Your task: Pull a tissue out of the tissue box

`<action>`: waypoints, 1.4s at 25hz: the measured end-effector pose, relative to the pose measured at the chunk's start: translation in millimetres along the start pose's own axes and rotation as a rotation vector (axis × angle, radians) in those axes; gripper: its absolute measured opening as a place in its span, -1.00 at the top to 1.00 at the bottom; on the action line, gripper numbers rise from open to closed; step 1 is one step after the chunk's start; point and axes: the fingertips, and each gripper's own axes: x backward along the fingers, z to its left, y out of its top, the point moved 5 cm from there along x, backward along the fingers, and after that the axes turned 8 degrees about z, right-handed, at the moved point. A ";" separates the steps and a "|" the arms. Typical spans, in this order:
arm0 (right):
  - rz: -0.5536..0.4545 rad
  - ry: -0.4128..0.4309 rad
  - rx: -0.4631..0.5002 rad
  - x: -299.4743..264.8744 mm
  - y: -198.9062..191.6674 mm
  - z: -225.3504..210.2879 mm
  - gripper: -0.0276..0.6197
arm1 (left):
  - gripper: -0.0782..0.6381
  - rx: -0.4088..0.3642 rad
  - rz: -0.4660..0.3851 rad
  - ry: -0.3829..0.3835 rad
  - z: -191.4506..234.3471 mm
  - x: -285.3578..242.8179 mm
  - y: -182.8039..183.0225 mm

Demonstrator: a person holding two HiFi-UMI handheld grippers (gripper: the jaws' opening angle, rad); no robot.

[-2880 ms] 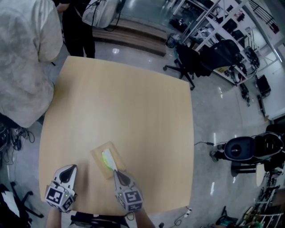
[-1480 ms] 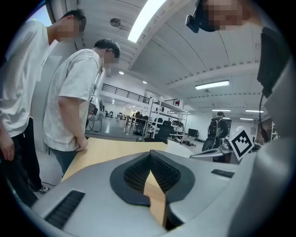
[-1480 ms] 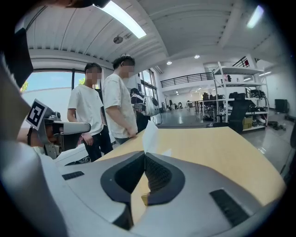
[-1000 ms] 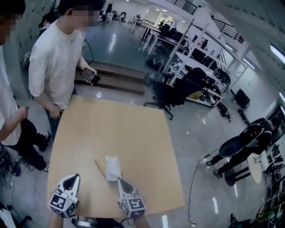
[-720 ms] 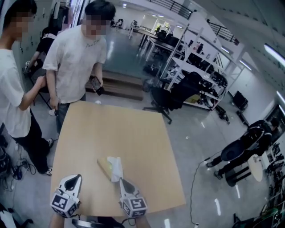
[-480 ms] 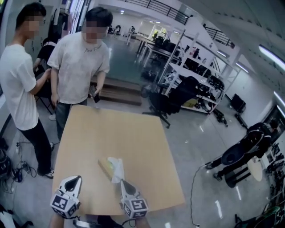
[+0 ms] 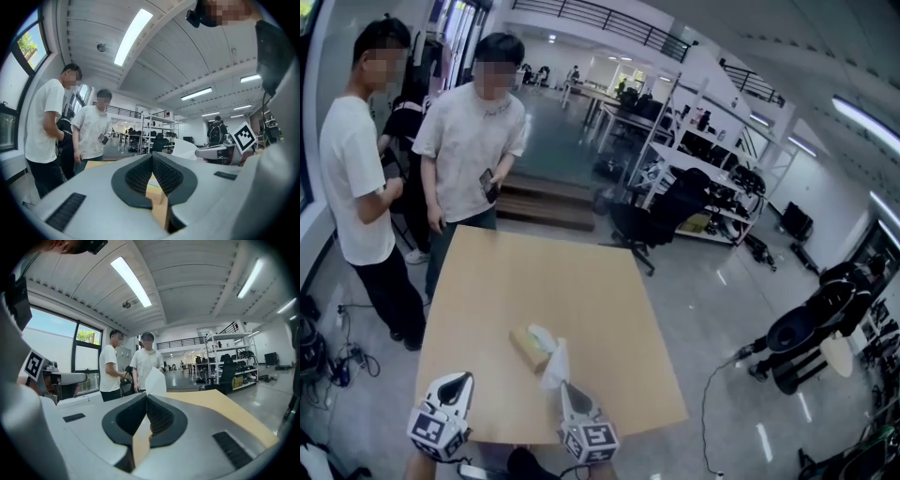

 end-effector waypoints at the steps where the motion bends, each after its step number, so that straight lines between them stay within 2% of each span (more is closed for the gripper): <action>1: -0.003 -0.001 0.001 3.8 -1.5 1.6 0.88 | 0.76 0.000 -0.003 -0.001 -1.8 3.1 -1.7; 5: -0.011 -0.006 0.003 14.7 -5.9 8.4 0.88 | 0.76 0.002 0.000 -0.019 -5.6 11.7 -16.2; 9: -0.017 -0.013 0.002 31.4 -10.4 17.9 0.88 | 0.76 -0.057 -0.008 -0.006 -12.9 27.1 -12.2; 16: -0.023 -0.023 0.002 50.3 -16.6 34.9 0.88 | 0.76 -0.076 -0.003 -0.031 -17.9 45.1 -24.4; 20: -0.027 -0.024 -0.004 57.0 -18.4 41.7 0.88 | 0.76 -0.057 -0.005 -0.031 -20.8 52.4 -13.6; 27: -0.030 -0.032 -0.001 70.2 -24.4 50.3 0.88 | 0.76 -0.056 -0.028 -0.049 -26.0 63.6 -14.8; 35: -0.027 -0.043 0.007 82.4 -29.8 60.4 0.88 | 0.76 -0.054 -0.010 -0.047 -27.9 74.8 -19.5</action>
